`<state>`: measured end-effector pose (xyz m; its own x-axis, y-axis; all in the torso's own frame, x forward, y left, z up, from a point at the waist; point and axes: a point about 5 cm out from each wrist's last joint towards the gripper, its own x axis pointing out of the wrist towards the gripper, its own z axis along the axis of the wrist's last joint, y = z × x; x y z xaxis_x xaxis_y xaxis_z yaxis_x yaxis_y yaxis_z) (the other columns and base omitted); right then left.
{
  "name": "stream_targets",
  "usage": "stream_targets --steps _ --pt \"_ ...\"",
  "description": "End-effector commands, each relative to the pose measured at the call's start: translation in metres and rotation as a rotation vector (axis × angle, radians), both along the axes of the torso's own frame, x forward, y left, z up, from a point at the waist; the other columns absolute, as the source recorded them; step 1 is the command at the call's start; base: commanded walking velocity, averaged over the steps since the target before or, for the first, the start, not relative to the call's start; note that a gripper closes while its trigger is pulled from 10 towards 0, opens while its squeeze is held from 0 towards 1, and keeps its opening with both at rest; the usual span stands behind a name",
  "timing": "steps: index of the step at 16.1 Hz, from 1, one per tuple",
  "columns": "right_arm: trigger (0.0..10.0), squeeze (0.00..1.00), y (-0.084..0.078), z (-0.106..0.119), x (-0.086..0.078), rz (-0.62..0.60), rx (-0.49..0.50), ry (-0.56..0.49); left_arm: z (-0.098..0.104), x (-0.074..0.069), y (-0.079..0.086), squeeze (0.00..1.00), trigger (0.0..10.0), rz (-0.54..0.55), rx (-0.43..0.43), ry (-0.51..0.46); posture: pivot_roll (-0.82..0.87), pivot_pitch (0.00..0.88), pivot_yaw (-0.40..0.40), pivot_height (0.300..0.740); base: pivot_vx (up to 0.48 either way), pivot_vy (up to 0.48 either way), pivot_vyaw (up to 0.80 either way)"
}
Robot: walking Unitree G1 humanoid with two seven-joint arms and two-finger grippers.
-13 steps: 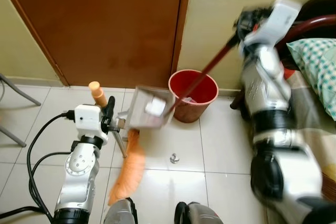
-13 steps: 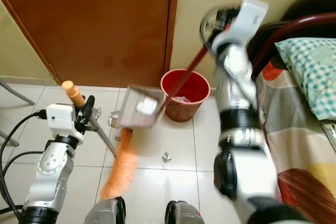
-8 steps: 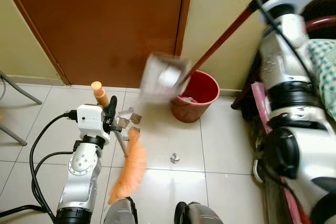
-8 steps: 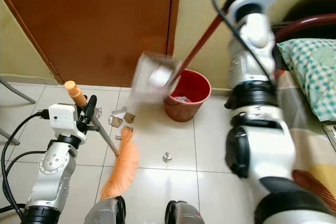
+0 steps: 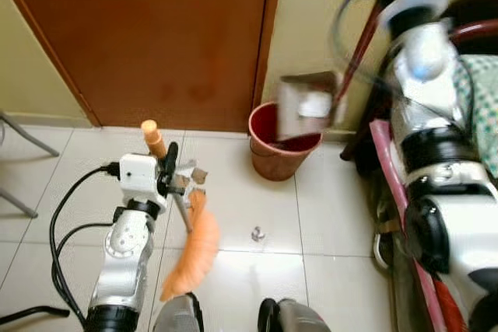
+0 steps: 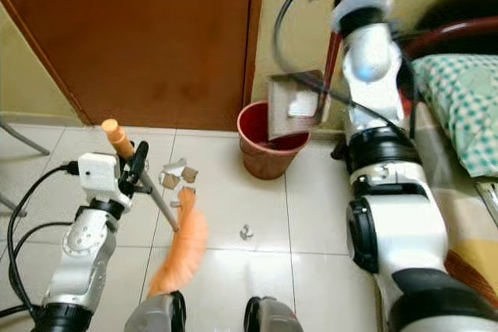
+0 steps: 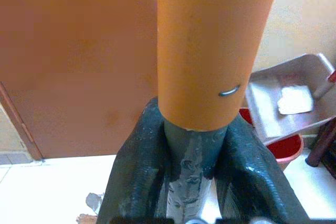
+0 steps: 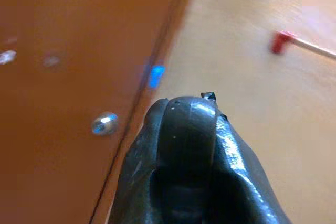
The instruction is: Sweep floor
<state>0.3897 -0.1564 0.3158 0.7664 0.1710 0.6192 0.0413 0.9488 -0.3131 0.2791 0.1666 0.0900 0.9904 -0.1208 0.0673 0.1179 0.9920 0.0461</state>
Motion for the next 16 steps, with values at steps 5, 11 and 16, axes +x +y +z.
stream_targets --steps 5,11,16 --pt "10.0 0.0 0.034 -0.009 -0.009 0.069 -0.175 -0.097 -0.015 -0.005 0.002 0.0 10.0 -0.002 0.0 0.075 0.01 0.106 -0.071 0.74 0.0 0.0 0.0" --pt "10.0 0.0 0.064 -0.034 -0.018 0.194 -0.376 -0.104 -0.014 -0.006 0.002 0.0 10.0 0.002 0.002 0.072 0.02 0.108 -0.081 0.74 0.0 0.0 0.0" --pt "10.0 0.0 0.072 -0.037 -0.024 0.219 -0.442 -0.153 -0.016 -0.006 -0.001 0.0 10.0 0.003 -0.001 0.075 0.01 0.109 -0.083 0.74 0.0 0.0 0.0"
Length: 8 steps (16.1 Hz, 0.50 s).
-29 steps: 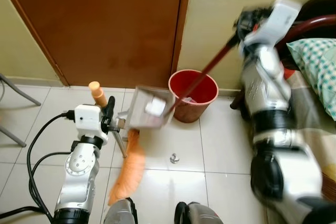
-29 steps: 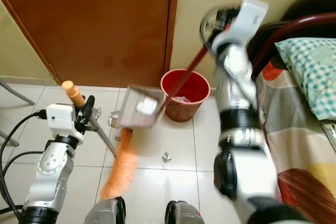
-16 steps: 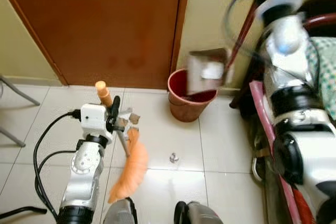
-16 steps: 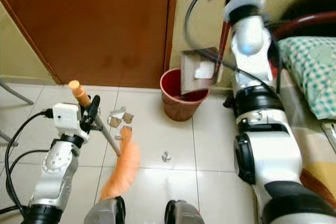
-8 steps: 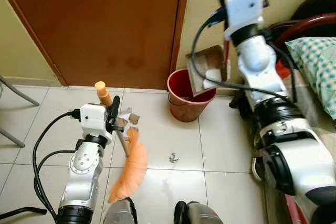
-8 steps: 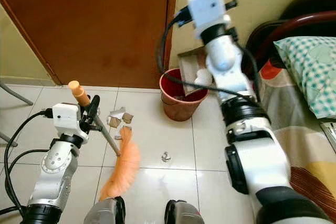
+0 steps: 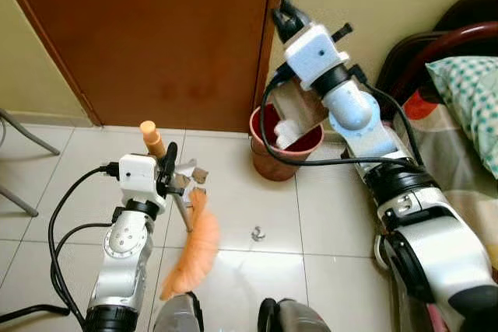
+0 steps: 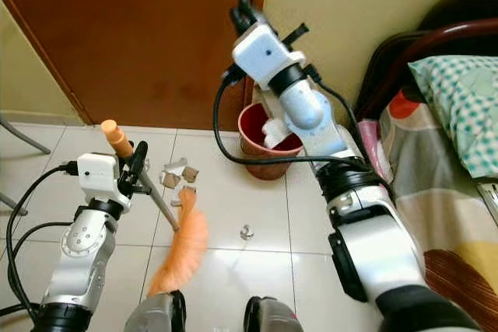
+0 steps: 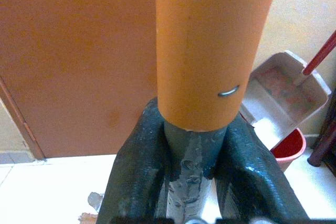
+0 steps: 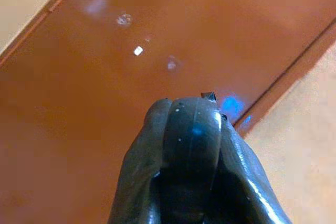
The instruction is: Sweep floor
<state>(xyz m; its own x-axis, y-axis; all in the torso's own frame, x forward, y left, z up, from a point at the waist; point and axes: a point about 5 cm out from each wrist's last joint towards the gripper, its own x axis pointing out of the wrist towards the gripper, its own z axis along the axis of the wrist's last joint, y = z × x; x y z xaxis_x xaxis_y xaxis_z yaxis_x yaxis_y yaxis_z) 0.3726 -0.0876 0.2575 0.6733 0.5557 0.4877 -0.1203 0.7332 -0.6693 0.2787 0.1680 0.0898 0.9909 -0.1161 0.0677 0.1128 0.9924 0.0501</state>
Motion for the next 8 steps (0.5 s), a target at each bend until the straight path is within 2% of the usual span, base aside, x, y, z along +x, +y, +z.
stream_targets --steps 1,4,8 --pt "10.0 0.0 0.003 0.021 -0.007 0.038 -0.016 -0.119 -0.016 -0.006 -0.002 0.0 10.0 -0.002 -0.006 0.076 0.01 0.109 -0.083 0.74 0.0 0.0 0.0" --pt "10.0 0.0 0.004 0.039 -0.013 0.054 0.082 -0.179 -0.016 -0.005 -0.005 0.0 10.0 -0.009 -0.005 0.074 0.01 0.109 -0.083 0.74 0.0 0.0 0.0" --pt "10.0 0.0 0.01 0.051 -0.02 0.086 0.119 -0.221 -0.015 -0.004 -0.004 0.0 10.0 -0.008 -0.002 0.075 0.01 0.109 -0.083 0.74 0.0 0.0 0.0"
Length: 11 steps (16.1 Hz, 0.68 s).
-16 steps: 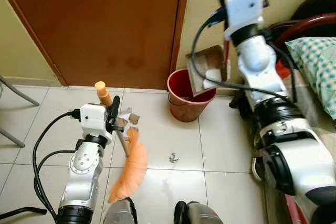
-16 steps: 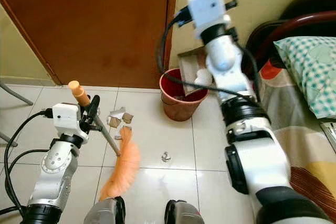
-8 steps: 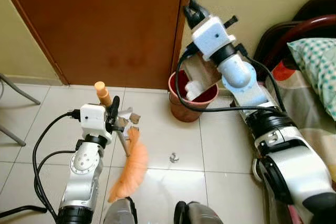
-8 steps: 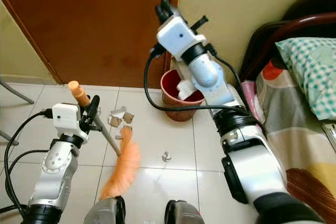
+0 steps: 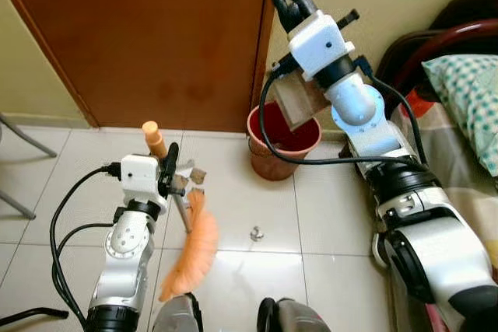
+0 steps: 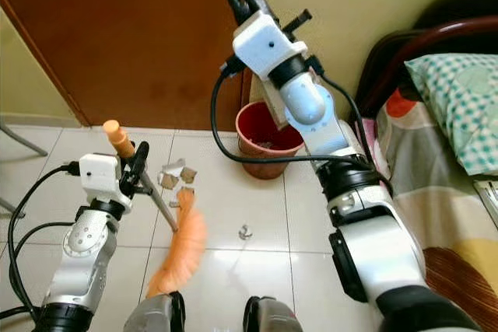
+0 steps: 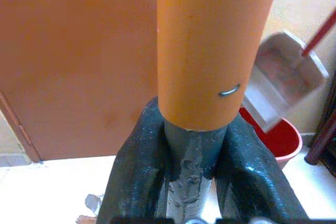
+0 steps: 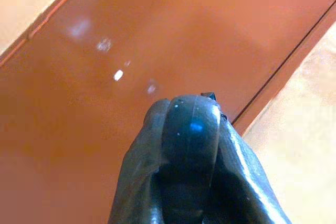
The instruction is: Sweep floor
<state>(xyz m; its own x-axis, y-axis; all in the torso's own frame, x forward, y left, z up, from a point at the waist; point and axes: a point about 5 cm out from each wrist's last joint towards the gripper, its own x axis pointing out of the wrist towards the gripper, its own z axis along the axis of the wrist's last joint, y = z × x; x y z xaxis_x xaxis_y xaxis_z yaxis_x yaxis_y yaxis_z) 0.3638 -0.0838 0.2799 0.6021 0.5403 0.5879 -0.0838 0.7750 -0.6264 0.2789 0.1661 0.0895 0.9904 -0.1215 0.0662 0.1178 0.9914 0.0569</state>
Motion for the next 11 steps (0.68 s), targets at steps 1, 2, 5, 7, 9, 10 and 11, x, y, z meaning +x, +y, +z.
stream_targets --steps 1,2,5,7,9,10,11 --pt "10.0 0.0 0.011 0.034 -0.014 0.071 0.078 -0.134 -0.015 -0.004 -0.001 0.0 10.0 0.001 -0.005 0.075 0.01 0.111 -0.081 0.74 0.0 0.0 0.0" --pt "10.0 0.0 0.014 0.039 -0.016 0.092 0.117 -0.133 -0.015 -0.004 0.0 0.0 10.0 0.006 -0.002 0.076 0.01 0.111 -0.081 0.74 0.0 0.0 0.0" --pt "10.0 0.0 0.019 0.049 -0.019 0.164 0.304 -0.047 -0.016 -0.004 0.007 0.0 10.0 0.063 0.031 0.077 0.01 0.113 -0.081 0.74 0.0 0.0 0.0" --pt "10.0 0.0 0.025 0.046 -0.021 0.215 0.363 0.022 -0.017 -0.004 0.012 0.0 10.0 0.092 0.035 0.082 0.01 0.113 -0.082 0.74 0.0 0.0 0.0" --pt "10.0 0.0 0.028 0.041 -0.022 0.233 0.386 0.062 -0.017 -0.004 0.012 0.0 10.0 0.091 0.032 0.083 0.01 0.113 -0.082 0.74 0.0 0.0 0.0" --pt "10.0 0.0 0.028 0.036 -0.022 0.24 0.411 0.095 -0.017 -0.004 0.012 0.0 10.0 0.089 0.033 0.083 0.01 0.115 -0.081 0.74 0.0 0.0 0.0" --pt "10.0 0.0 0.028 0.033 -0.023 0.242 0.424 0.112 -0.017 -0.005 0.012 0.0 10.0 0.088 0.033 0.082 0.01 0.115 -0.081 0.74 0.0 0.0 0.0"
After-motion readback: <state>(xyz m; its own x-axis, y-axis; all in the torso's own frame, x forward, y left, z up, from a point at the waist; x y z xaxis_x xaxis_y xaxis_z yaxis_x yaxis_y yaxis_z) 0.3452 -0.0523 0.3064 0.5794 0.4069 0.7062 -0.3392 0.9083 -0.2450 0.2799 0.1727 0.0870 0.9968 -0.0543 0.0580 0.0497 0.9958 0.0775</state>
